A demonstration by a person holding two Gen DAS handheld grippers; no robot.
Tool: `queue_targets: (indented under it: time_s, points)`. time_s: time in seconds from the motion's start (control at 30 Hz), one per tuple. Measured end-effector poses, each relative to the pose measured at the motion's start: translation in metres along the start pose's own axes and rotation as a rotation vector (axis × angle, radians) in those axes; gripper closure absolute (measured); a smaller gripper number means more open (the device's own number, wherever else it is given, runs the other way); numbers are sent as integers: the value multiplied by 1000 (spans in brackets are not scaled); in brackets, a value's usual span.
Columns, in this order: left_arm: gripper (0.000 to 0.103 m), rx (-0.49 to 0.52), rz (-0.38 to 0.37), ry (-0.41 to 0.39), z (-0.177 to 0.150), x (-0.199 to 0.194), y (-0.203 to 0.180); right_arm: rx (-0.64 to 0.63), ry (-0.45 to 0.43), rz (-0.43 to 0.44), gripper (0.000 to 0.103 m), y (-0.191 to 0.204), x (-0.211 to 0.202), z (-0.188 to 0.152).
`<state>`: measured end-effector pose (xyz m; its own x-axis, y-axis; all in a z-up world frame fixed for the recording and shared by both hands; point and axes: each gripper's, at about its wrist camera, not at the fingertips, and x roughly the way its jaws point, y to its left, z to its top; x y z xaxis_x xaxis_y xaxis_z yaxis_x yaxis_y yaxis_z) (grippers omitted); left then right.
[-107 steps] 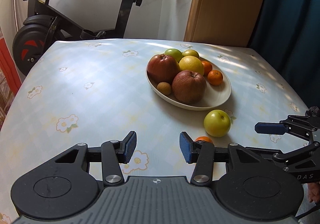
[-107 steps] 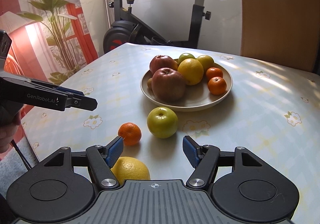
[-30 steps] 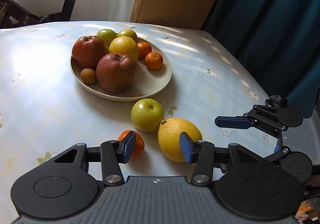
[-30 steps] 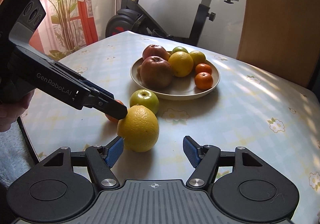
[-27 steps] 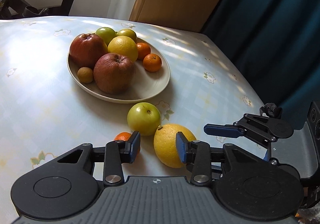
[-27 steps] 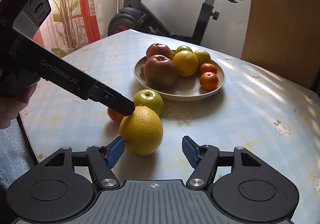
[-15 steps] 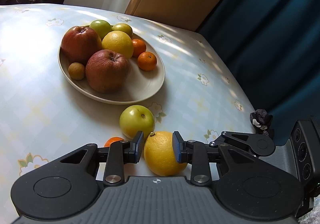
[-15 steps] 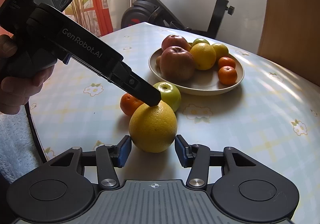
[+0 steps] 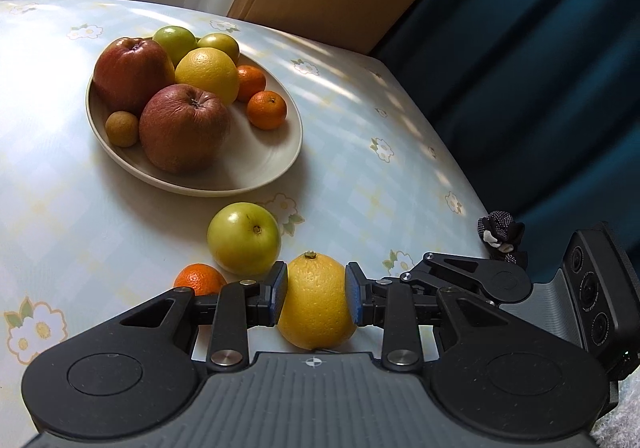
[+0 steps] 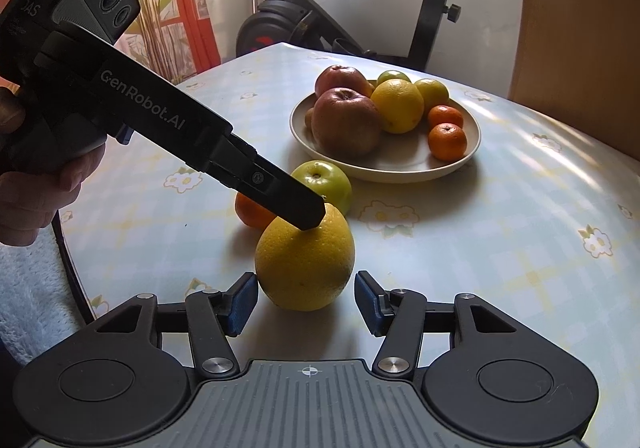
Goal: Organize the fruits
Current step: 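Carry the yellow lemon to the plate with the left tool while the right tool steadies it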
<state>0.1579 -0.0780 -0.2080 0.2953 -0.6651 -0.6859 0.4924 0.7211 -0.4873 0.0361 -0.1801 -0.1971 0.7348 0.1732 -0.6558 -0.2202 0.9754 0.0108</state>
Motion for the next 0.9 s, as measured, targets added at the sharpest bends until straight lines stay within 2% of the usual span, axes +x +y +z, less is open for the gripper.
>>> queue_targets:
  time_s: [0.43, 0.6, 0.9]
  points:
    - [70, 26, 13, -3, -2, 1, -4, 53, -3, 47, 55, -5, 2, -1]
    - [70, 18, 12, -9, -2, -1, -4, 37, -30, 33, 56, -2, -1, -4]
    - [70, 68, 17, -62, 12, -10, -16, 10, -96, 0, 56, -9, -13, 10]
